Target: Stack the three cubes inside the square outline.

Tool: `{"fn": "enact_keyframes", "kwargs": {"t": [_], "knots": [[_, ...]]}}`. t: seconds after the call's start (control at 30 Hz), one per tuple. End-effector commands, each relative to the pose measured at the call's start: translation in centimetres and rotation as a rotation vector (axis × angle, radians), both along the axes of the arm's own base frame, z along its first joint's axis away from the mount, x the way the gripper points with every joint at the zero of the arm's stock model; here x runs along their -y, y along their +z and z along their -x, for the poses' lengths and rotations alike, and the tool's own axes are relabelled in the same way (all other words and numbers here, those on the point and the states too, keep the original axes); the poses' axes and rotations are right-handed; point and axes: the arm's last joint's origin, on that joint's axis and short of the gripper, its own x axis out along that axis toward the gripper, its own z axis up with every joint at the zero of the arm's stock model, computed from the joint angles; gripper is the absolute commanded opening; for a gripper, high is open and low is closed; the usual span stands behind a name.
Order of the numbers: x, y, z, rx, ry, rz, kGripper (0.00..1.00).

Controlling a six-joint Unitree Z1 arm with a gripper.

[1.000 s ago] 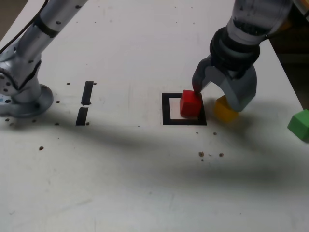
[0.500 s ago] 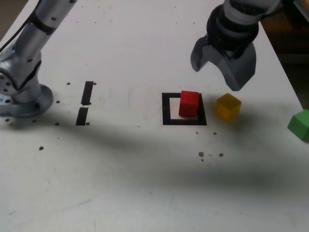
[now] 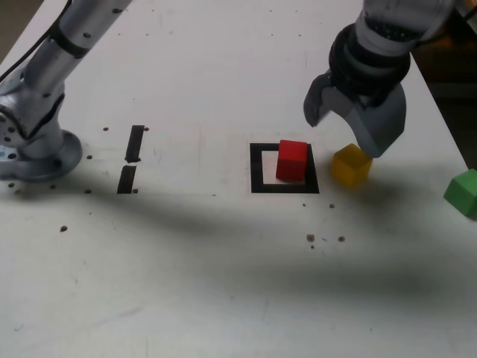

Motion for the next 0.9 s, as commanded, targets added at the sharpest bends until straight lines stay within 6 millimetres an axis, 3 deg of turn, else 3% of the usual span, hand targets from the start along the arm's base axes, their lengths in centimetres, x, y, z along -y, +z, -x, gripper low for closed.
{"fn": "enact_keyframes", "kwargs": {"t": [0.0,0.2,0.37,0.73,0.87], "knots": [[0.2,-1.0,-0.4,-0.012,-0.001,0.001,0.91],[0.4,-3.1,-1.1,-0.041,0.003,0.013,0.90],[0.5,-3.5,-1.3,-0.037,0.005,0.024,0.86],[0.9,-4.4,-1.7,-0.010,0.026,0.107,0.49],[0.9,-4.6,-1.8,-0.008,0.027,0.112,0.39]]}}
